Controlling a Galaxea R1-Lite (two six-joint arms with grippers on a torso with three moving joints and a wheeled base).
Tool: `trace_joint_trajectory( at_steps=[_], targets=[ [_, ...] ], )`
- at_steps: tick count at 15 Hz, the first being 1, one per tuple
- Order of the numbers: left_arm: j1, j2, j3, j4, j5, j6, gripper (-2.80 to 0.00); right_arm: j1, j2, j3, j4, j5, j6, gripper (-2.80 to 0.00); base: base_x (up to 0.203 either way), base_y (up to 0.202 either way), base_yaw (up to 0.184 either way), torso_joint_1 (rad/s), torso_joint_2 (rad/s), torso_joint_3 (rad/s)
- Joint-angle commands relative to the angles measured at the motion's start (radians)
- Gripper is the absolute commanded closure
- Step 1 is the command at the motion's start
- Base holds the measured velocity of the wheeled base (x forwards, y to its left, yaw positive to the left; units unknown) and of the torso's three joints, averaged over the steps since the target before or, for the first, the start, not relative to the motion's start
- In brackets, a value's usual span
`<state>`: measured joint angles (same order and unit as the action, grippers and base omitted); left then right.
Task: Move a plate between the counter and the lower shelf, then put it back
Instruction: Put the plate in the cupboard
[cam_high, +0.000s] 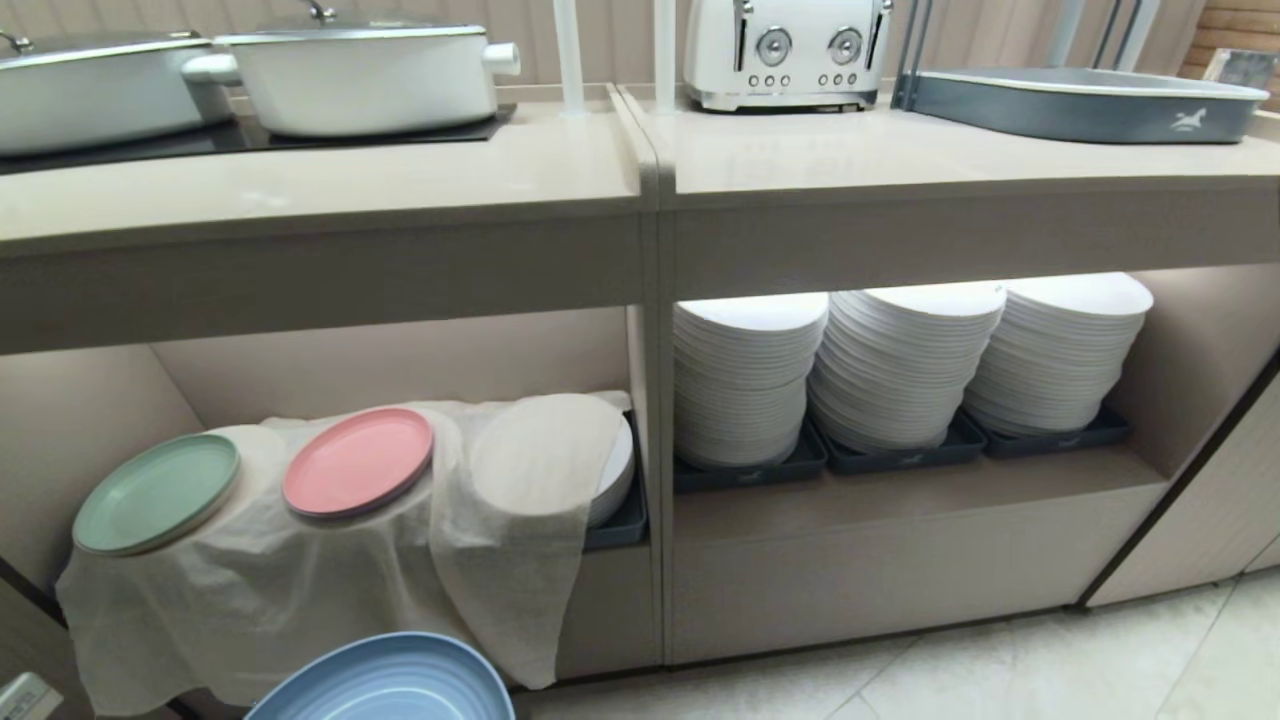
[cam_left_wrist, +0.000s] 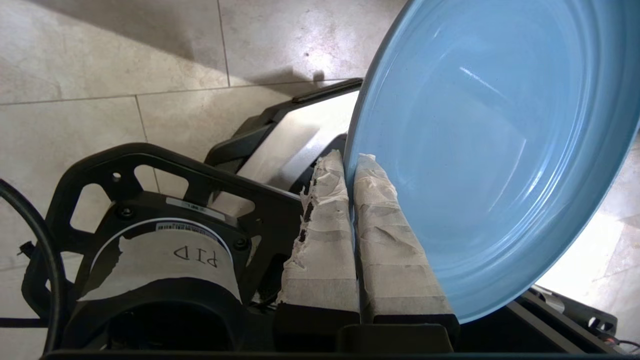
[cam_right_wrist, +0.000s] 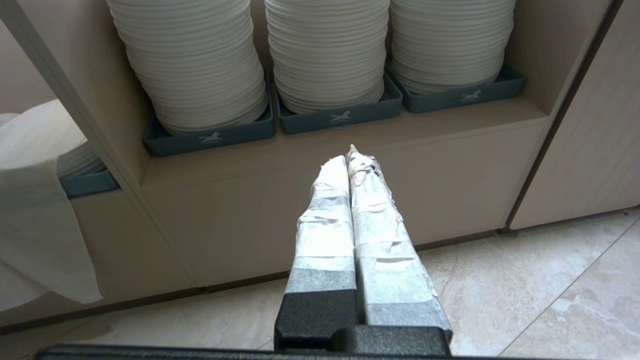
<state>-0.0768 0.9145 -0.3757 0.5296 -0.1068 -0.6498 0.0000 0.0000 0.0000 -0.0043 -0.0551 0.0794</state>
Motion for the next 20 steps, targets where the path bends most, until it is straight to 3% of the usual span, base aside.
trace_joint_trajectory(
  at_steps=[1, 7, 20],
  targets=[
    [0.0, -0.002, 0.0, 0.003, -0.001, -0.004, 0.0, 0.0, 0.0, 0.0, 0.0, 0.0, 0.0, 0.0, 0.0, 0.0, 0.0, -0.147, 0.45, 0.305],
    [0.0, -0.002, 0.0, 0.003, -0.001, -0.004, 0.0, 0.0, 0.0, 0.0, 0.0, -0.001, 0.0, 0.0, 0.0, 0.0, 0.0, -0.099, 0.38, 0.268],
    [0.003, 0.052, -0.065, -0.008, 0.002, -0.006, 0.0, 0.0, 0.0, 0.0, 0.0, 0.0, 0.0, 0.0, 0.0, 0.0, 0.0, -0.003, 0.02, 0.013]
  ],
)
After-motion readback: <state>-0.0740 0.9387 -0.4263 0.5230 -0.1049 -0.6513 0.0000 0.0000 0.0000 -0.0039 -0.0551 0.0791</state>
